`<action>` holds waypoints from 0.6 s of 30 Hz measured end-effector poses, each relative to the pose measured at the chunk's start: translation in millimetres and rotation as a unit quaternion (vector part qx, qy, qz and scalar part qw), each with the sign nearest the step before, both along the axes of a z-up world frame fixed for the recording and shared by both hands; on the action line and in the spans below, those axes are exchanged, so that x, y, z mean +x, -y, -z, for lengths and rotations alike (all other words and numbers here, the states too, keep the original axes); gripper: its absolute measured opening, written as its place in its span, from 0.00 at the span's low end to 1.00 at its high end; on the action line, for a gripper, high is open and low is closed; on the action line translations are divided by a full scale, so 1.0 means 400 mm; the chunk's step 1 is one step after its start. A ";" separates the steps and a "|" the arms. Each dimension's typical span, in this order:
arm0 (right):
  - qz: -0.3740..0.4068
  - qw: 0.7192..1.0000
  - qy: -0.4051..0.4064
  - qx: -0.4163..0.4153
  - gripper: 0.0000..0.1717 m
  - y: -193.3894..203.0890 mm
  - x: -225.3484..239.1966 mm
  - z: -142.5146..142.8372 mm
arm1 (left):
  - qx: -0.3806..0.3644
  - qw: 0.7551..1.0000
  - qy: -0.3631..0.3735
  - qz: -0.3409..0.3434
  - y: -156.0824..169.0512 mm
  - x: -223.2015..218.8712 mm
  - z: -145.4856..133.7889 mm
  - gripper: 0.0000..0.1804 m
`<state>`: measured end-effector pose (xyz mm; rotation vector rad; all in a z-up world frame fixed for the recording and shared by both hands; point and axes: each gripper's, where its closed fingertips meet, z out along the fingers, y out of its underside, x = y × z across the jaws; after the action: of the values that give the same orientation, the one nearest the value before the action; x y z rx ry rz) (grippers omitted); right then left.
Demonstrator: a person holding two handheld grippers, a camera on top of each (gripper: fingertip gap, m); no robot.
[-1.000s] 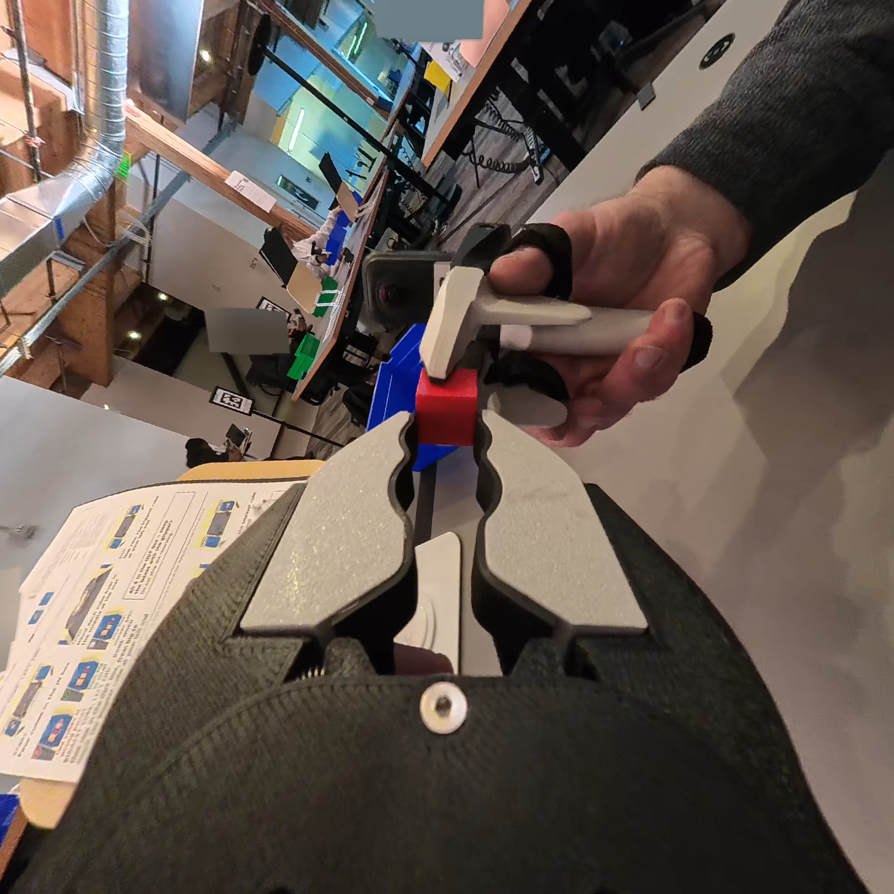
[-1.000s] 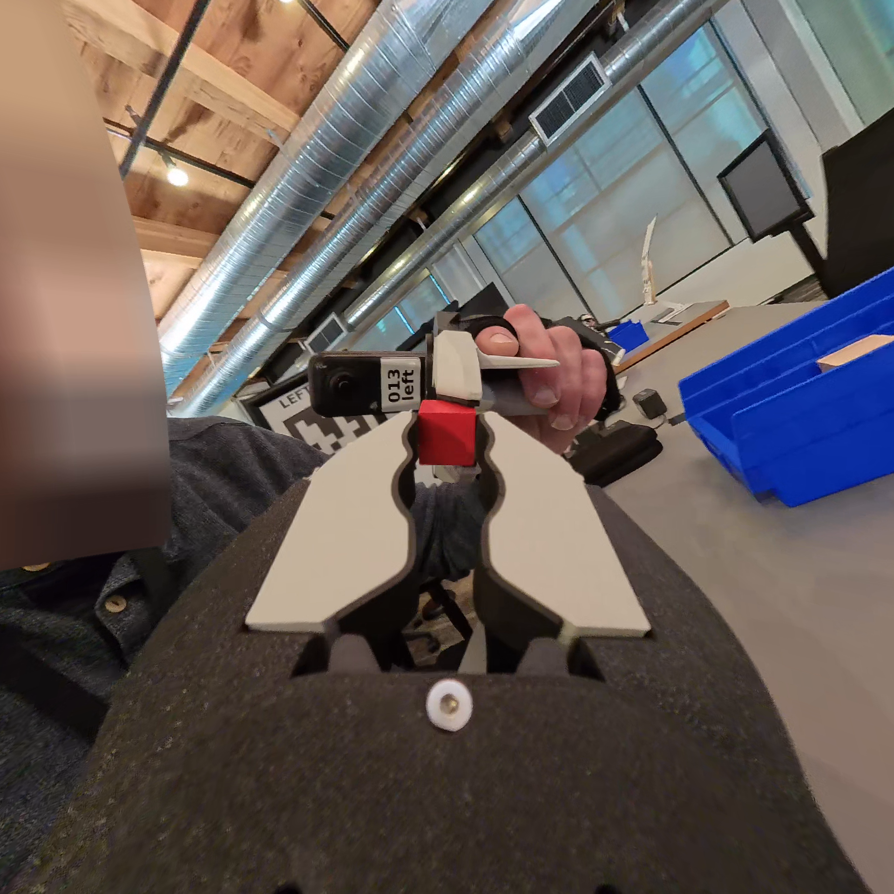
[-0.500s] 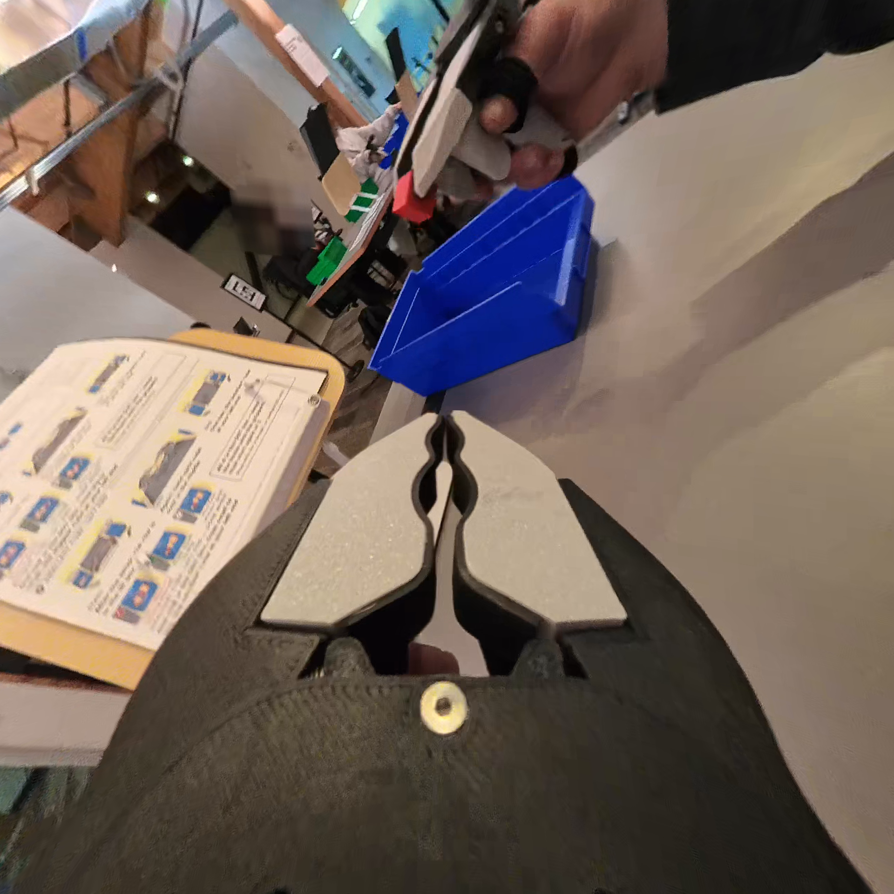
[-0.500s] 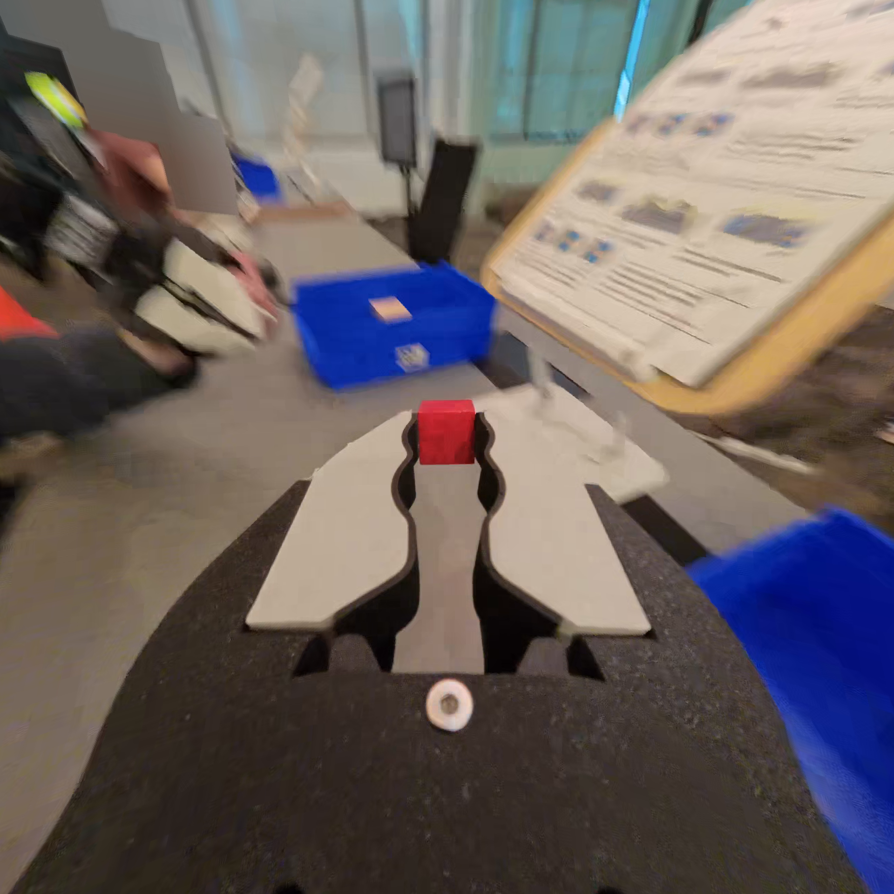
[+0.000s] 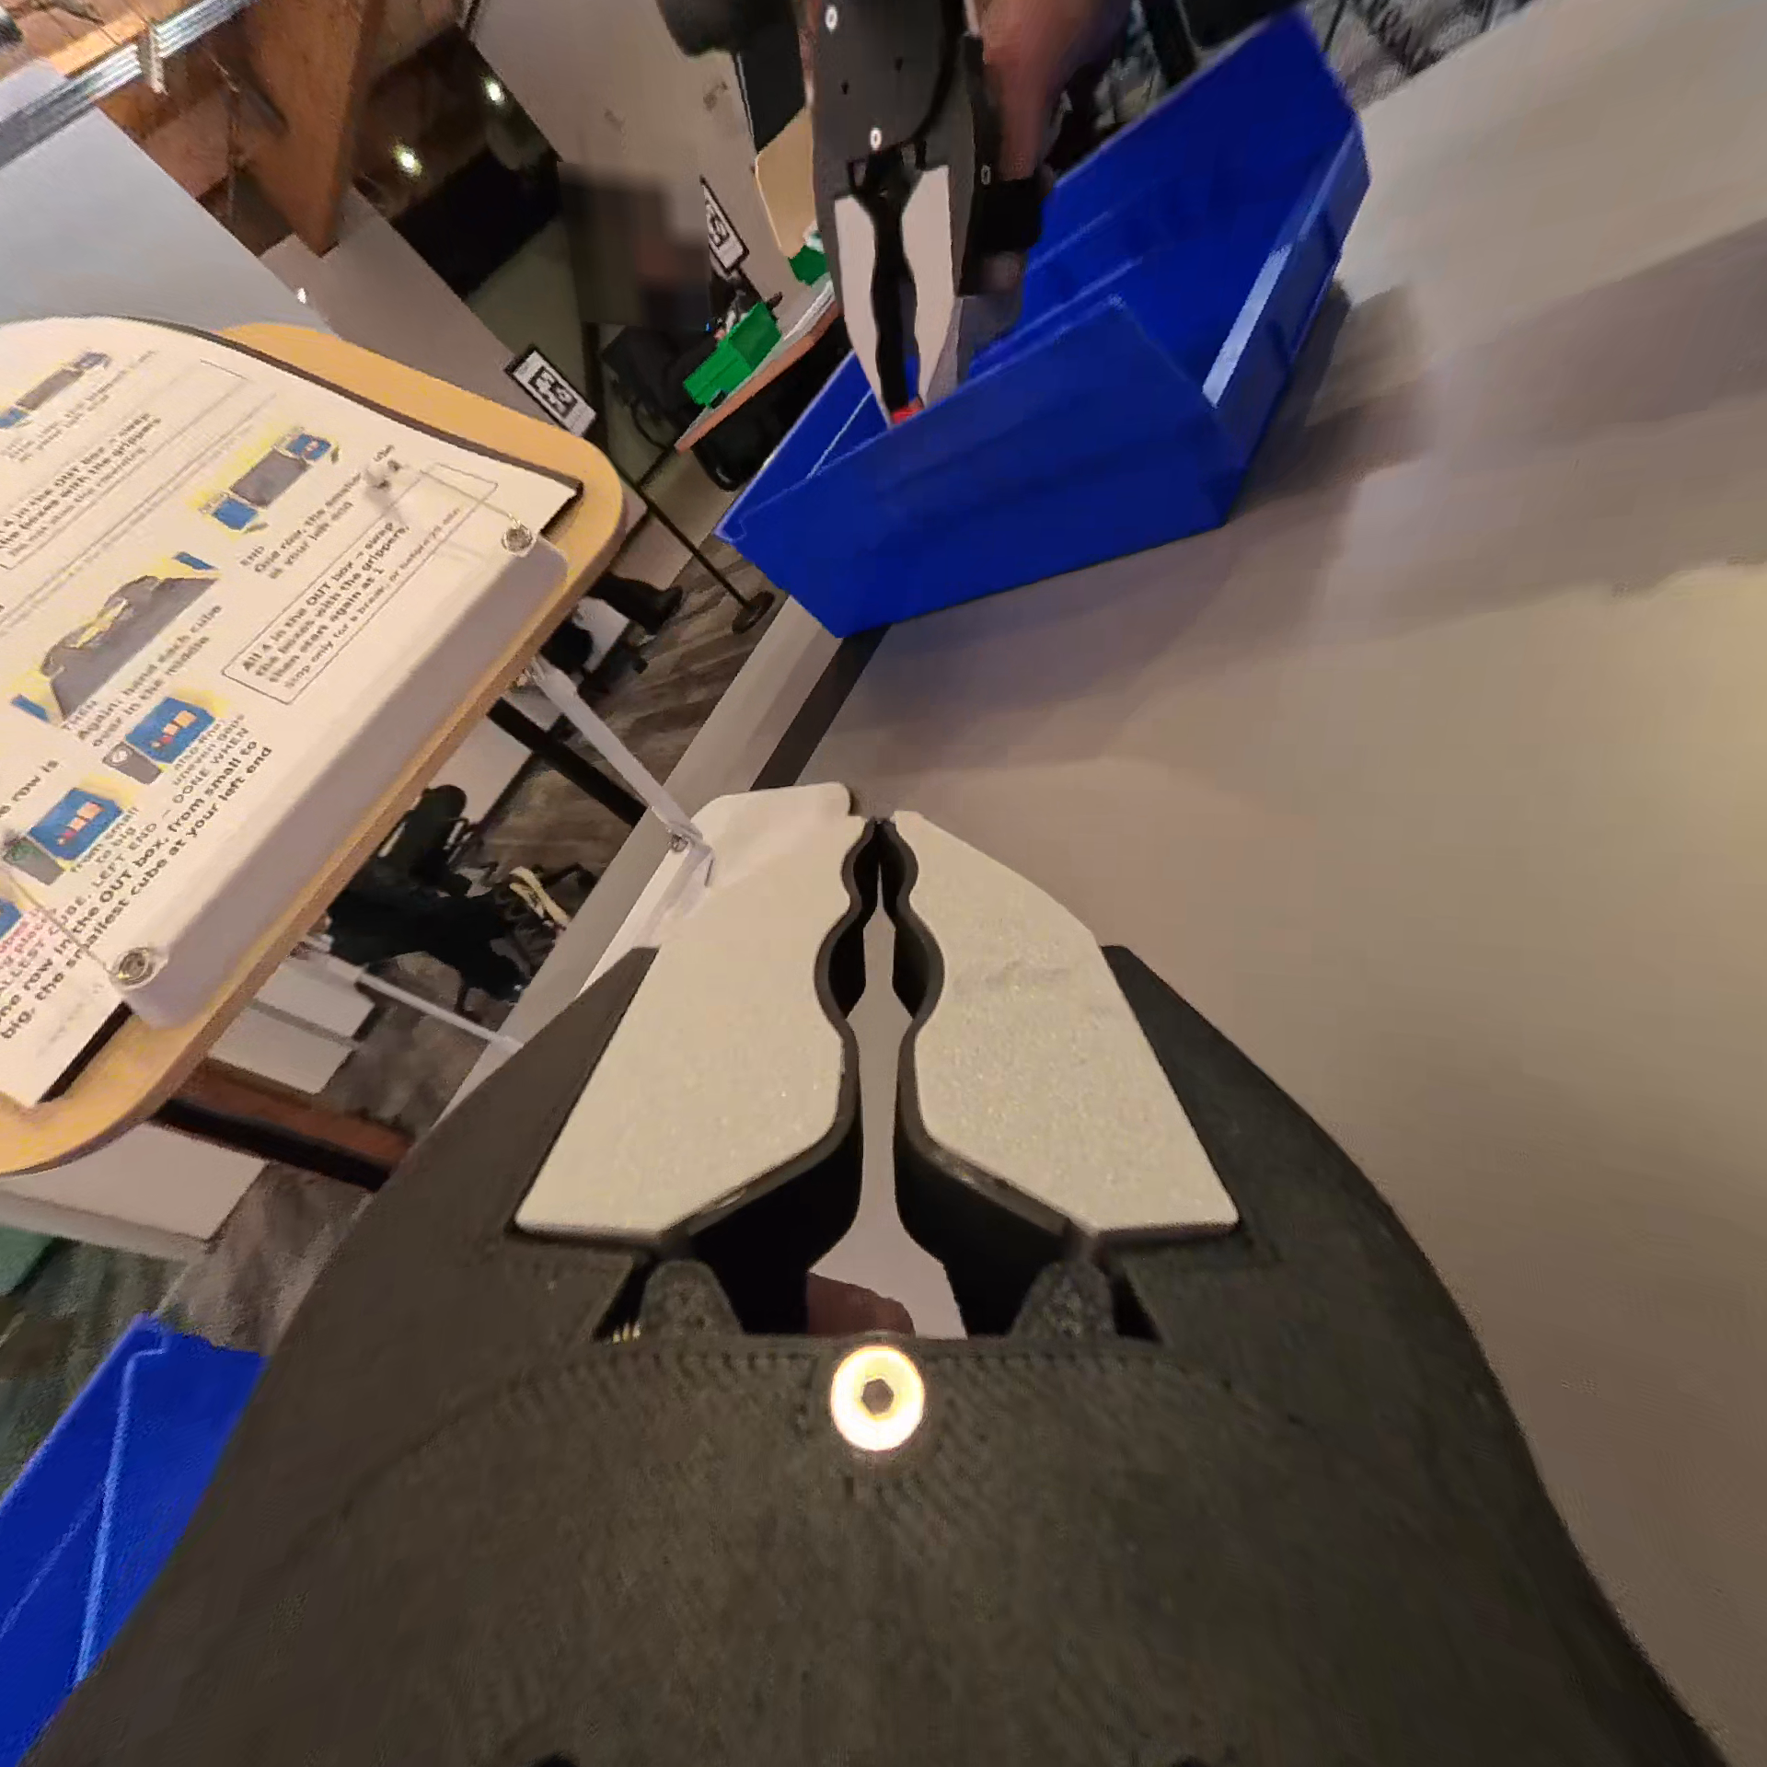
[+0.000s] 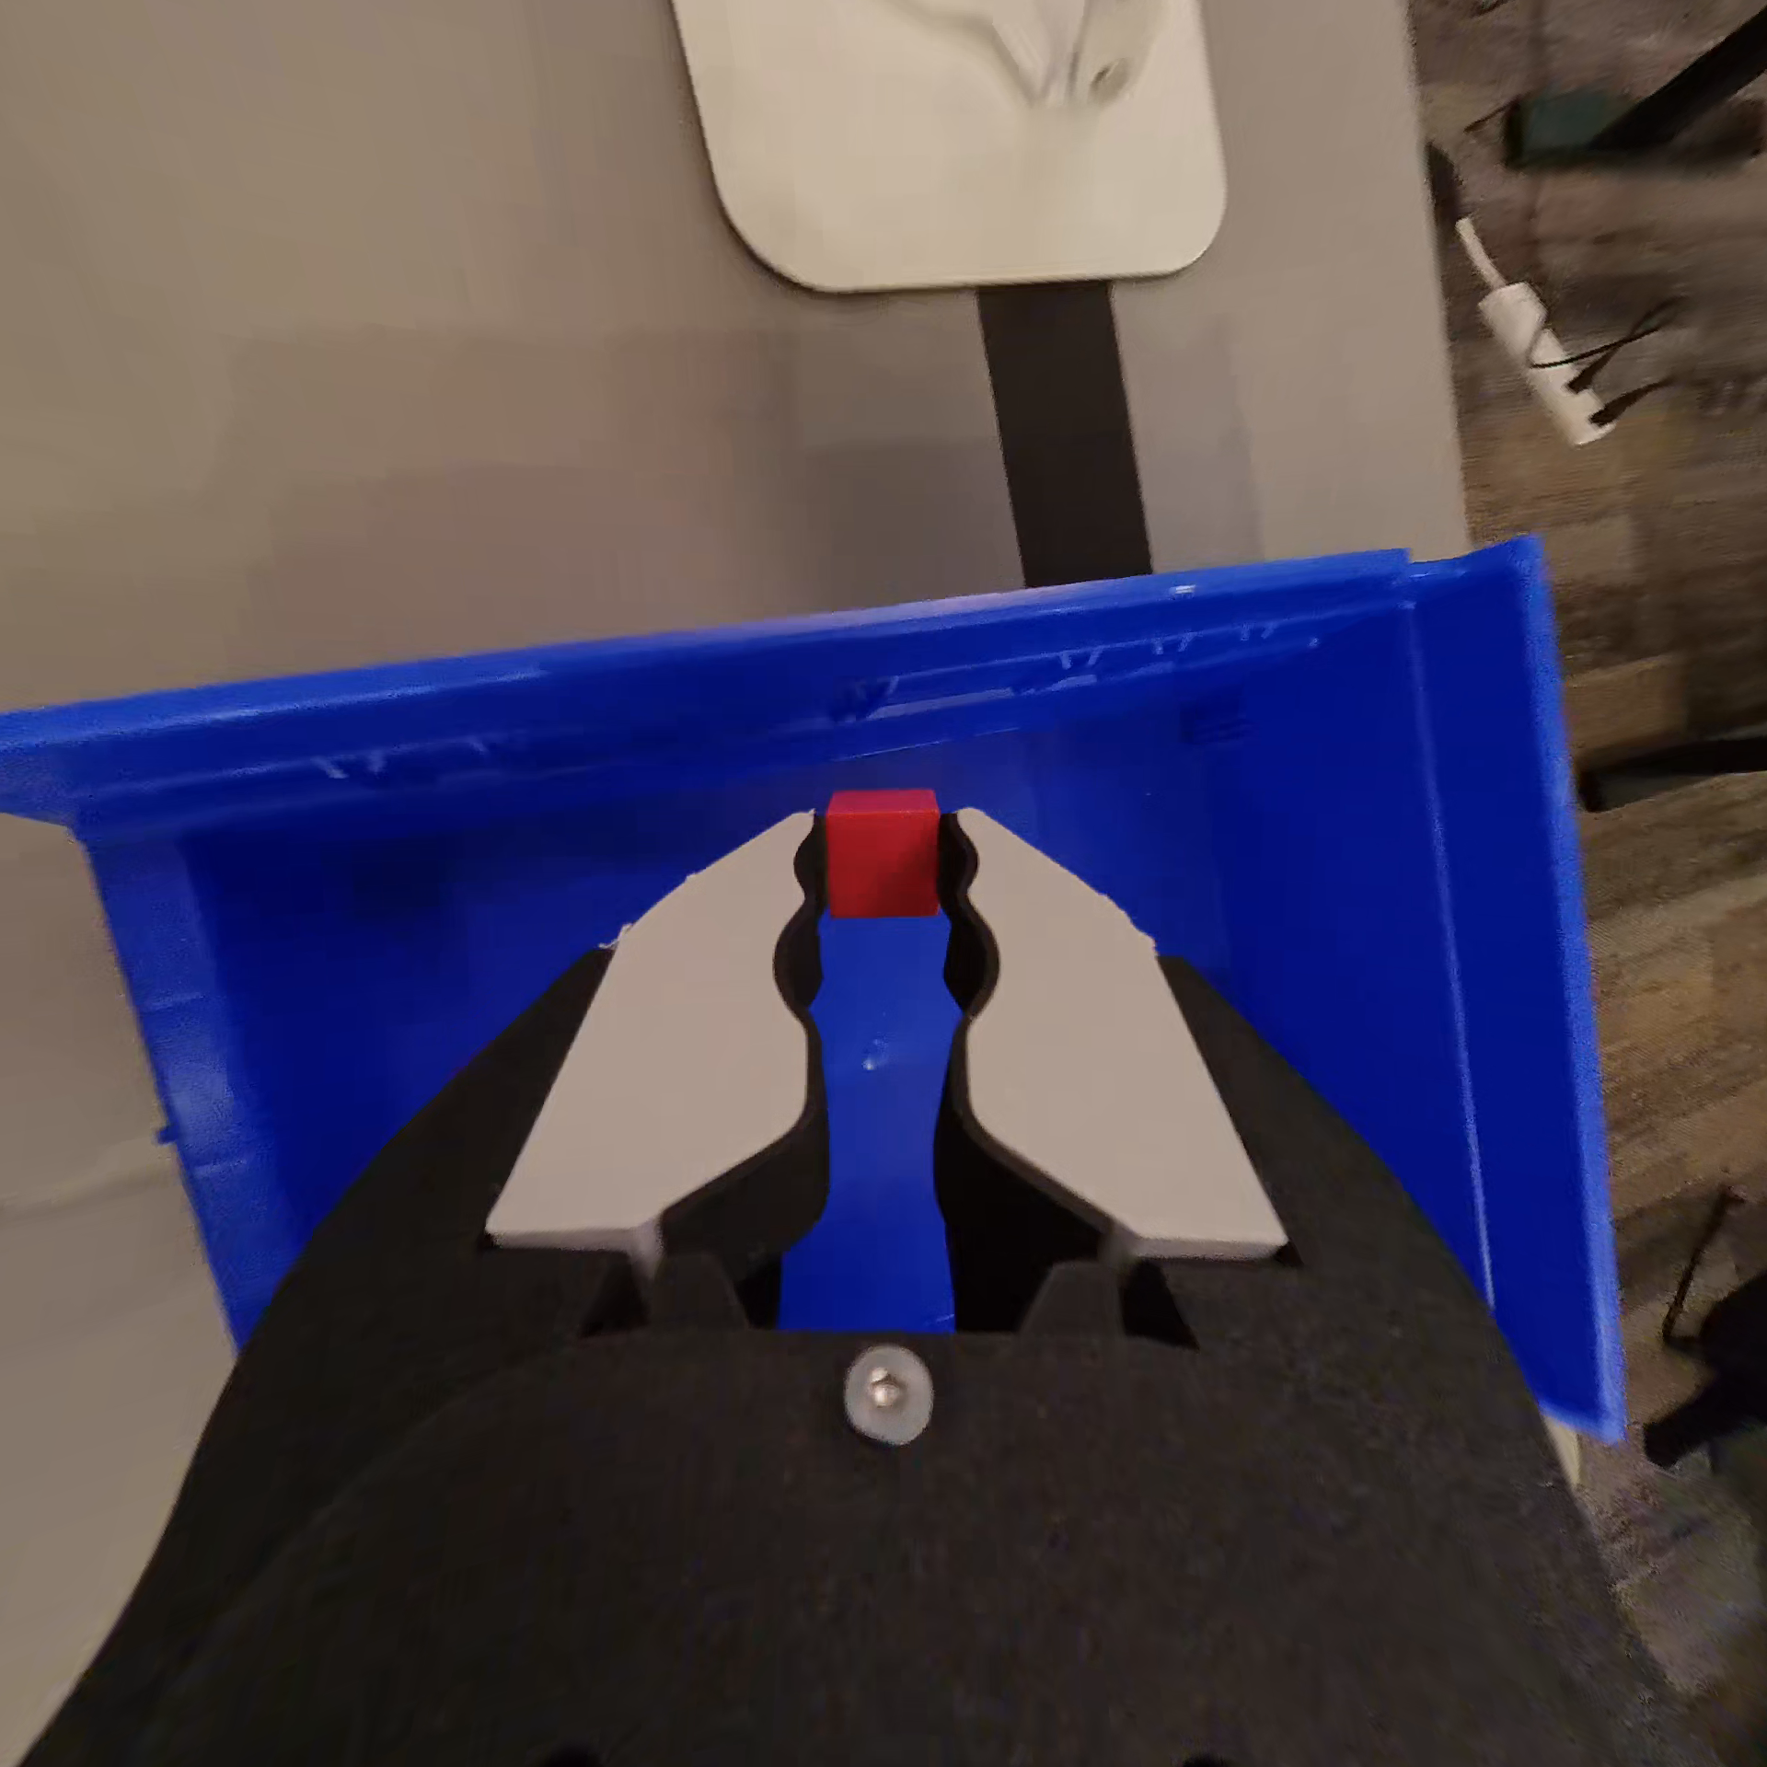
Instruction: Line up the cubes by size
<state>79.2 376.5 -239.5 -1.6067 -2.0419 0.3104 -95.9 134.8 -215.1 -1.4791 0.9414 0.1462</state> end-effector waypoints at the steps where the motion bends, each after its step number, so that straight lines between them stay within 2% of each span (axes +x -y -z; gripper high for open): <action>1: -0.008 1.000 0.013 -0.007 0.13 -0.005 -0.003 0.020 | 0.003 1.000 -0.006 -0.007 -0.003 -0.005 0.006 0.00; 5: -0.037 0.997 0.054 -0.029 0.13 -0.015 -0.009 0.083 | 0.011 0.999 0.019 -0.028 -0.017 -0.023 0.006 0.00; 9: -0.052 0.994 0.083 -0.039 0.13 -0.022 -0.012 0.125 | 0.002 1.000 0.011 -0.029 -0.026 -0.019 0.028 0.00; 18: -0.066 0.990 0.119 -0.049 0.13 -0.034 -0.013 0.159 | -0.007 0.999 0.009 -0.030 -0.033 -0.016 0.043 0.00</action>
<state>74.2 390.3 -303.3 -1.6373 -2.3525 0.2823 -102.5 147.9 -232.2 -1.5203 0.8851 0.1697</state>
